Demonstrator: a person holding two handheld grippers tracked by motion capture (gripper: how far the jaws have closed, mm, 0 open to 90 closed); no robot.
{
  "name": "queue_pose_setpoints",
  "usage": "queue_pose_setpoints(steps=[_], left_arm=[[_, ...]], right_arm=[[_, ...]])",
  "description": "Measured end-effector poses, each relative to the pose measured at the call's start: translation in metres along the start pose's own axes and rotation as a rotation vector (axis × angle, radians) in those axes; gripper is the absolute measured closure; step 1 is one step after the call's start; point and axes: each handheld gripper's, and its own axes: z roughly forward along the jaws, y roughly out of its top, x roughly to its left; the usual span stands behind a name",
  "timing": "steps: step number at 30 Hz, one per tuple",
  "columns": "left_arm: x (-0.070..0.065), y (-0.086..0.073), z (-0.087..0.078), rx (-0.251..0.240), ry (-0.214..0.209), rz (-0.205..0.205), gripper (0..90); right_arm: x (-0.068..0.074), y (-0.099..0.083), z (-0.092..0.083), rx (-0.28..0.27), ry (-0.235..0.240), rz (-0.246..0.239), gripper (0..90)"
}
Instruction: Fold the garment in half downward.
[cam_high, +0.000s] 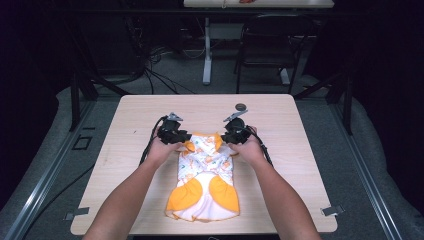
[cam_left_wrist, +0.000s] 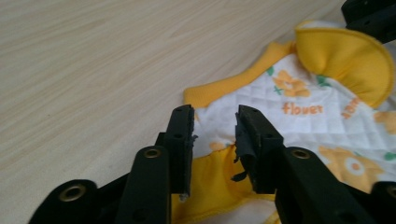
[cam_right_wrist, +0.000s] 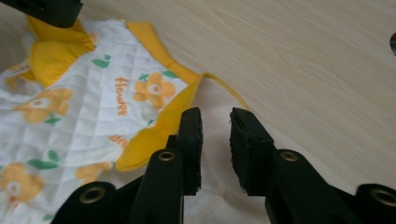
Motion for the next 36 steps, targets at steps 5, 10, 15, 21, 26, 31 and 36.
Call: queue_pose_setpoints(steps=[5, 10, 15, 21, 26, 31, 36], left_arm=[[0.005, -0.003, 0.008, 0.032, 0.006, -0.025, 58.4], [0.008, -0.008, 0.016, 0.067, 0.003, -0.061, 52.1], [0.009, -0.012, 0.019, 0.076, 0.006, -0.066, 51.8], [0.008, -0.017, 0.020, 0.057, 0.000, -0.047, 57.4], [0.004, -0.016, 0.021, 0.064, 0.000, -0.031, 69.0], [0.002, -0.015, 0.021, 0.065, -0.015, -0.053, 79.3], [-0.001, -0.013, 0.019, 0.072, -0.005, -0.036, 83.4]], right_arm=[[-0.004, -0.001, 0.008, 0.014, -0.031, 0.024, 63.8], [-0.006, -0.004, 0.018, 0.040, -0.019, 0.056, 59.1], [-0.007, -0.007, 0.026, 0.062, -0.005, 0.079, 56.3], [-0.007, -0.011, 0.030, 0.072, 0.007, 0.083, 60.9], [-0.001, -0.010, 0.029, 0.078, 0.010, 0.044, 74.5], [0.003, -0.011, 0.029, 0.075, 0.018, 0.047, 82.3], [0.004, -0.011, 0.024, 0.077, 0.030, 0.040, 84.4]])
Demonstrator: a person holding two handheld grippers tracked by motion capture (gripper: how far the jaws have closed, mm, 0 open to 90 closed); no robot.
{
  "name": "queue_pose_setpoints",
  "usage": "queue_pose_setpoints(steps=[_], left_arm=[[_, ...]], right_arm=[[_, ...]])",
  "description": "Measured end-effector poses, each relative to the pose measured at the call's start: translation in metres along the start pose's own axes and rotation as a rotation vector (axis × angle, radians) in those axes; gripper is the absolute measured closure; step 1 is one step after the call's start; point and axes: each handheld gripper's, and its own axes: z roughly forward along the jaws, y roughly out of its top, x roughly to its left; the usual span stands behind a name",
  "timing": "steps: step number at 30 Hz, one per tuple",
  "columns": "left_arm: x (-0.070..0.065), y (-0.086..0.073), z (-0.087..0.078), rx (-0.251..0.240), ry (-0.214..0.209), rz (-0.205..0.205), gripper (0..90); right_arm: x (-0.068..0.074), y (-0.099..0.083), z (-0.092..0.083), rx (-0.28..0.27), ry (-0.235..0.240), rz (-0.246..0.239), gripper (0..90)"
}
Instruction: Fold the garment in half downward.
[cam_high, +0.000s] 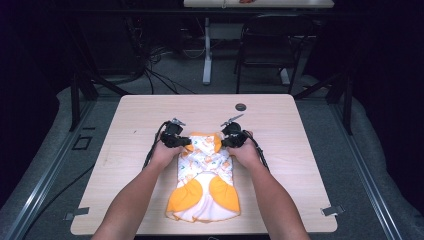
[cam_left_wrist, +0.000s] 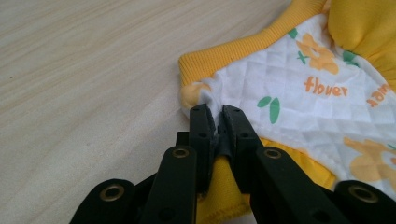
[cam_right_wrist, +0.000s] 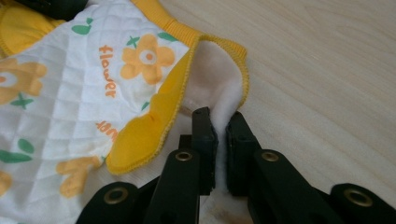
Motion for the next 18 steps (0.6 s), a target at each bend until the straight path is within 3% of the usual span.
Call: queue_pose_setpoints(steps=[11, 18], left_arm=[[-0.002, 0.007, -0.020, -0.060, -0.013, 0.002, 84.2], [-0.003, 0.017, -0.039, -0.100, -0.001, 0.031, 84.3]], right_arm=[[-0.001, 0.001, -0.025, -0.083, 0.035, -0.010, 85.1], [-0.001, 0.004, -0.044, -0.132, 0.047, -0.014, 85.1]])
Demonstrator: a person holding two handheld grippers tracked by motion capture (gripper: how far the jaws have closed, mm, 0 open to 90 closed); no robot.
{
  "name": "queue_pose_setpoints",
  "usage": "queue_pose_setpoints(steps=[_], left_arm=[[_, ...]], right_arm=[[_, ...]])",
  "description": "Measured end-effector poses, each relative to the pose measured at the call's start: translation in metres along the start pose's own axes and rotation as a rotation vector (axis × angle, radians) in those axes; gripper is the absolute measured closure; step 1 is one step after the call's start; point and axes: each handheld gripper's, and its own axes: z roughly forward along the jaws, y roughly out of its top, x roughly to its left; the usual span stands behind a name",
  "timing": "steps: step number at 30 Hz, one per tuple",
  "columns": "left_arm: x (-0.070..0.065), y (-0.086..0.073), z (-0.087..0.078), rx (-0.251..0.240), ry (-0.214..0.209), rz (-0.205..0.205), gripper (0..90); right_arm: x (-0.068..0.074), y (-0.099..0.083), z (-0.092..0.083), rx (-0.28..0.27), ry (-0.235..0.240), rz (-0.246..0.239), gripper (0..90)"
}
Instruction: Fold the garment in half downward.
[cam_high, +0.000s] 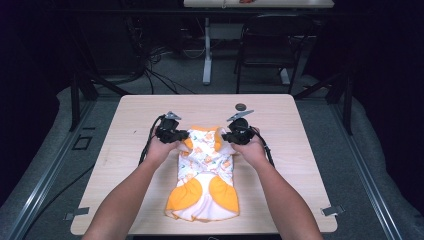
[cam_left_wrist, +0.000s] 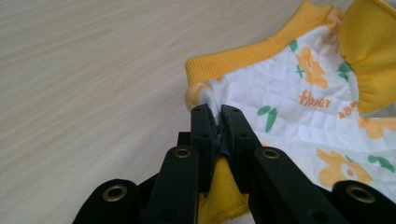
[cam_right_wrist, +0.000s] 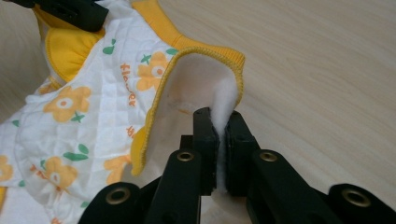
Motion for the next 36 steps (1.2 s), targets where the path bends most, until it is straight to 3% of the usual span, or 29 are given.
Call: queue_pose_setpoints(steps=[25, 27, 36], left_arm=[[0.000, 0.045, -0.045, -0.133, 0.042, 0.064, 84.3], [0.000, 0.045, -0.047, -0.144, 0.044, 0.064, 84.3], [-0.007, 0.037, -0.050, -0.151, 0.014, 0.113, 84.3]], right_arm=[[0.010, 0.054, -0.047, -0.110, -0.082, -0.114, 85.2], [0.011, 0.057, -0.050, -0.129, -0.082, -0.118, 85.1], [0.016, 0.049, -0.053, -0.102, -0.090, -0.169, 85.0]])
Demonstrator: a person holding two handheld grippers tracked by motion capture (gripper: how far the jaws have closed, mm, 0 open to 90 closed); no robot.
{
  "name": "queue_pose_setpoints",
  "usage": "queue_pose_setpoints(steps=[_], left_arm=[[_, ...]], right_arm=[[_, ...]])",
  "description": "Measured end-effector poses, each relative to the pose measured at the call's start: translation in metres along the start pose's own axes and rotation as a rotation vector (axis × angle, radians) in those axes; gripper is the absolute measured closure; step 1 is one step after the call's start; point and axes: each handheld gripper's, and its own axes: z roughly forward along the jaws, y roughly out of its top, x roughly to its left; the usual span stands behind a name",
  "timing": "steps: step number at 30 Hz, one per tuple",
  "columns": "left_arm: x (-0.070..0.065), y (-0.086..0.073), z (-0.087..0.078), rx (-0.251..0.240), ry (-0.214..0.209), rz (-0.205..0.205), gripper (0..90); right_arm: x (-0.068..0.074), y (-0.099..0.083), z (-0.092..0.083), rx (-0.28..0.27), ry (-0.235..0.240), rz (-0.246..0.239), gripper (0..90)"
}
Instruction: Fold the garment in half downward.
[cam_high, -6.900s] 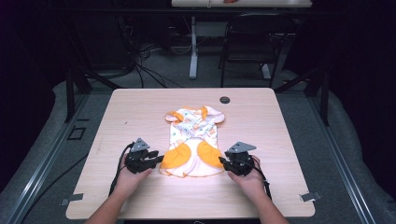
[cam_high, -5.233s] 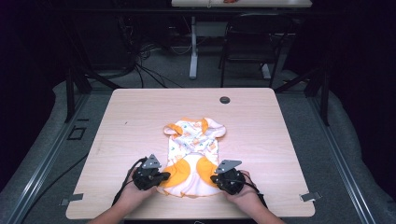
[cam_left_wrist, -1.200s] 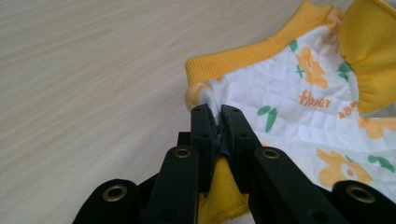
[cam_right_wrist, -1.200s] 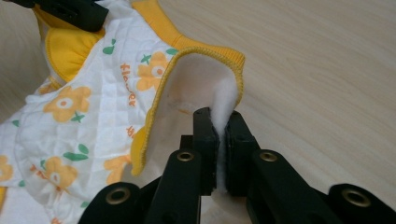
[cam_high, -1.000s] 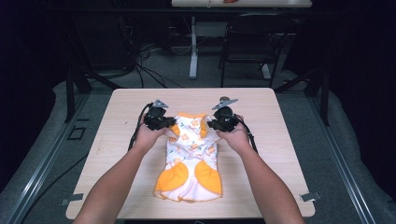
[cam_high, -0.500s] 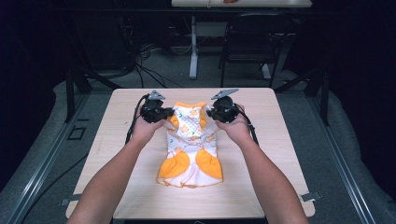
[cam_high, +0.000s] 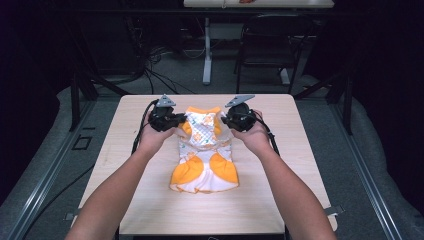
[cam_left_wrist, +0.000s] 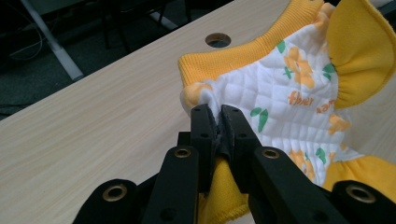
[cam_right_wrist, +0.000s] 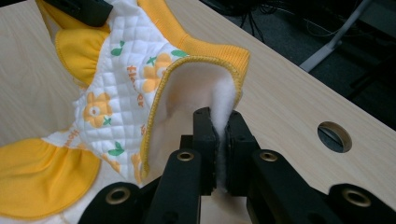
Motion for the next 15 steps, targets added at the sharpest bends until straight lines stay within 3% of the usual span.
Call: queue_pose_setpoints(steps=[11, 15], left_arm=[[-0.013, -0.022, -0.004, 0.017, -0.032, 0.022, 84.2], [-0.017, -0.033, -0.004, 0.026, -0.052, 0.011, 84.2]], right_arm=[[0.013, -0.024, -0.003, 0.020, 0.019, -0.036, 84.9], [0.020, -0.035, -0.002, 0.036, 0.038, -0.049, 84.8]])
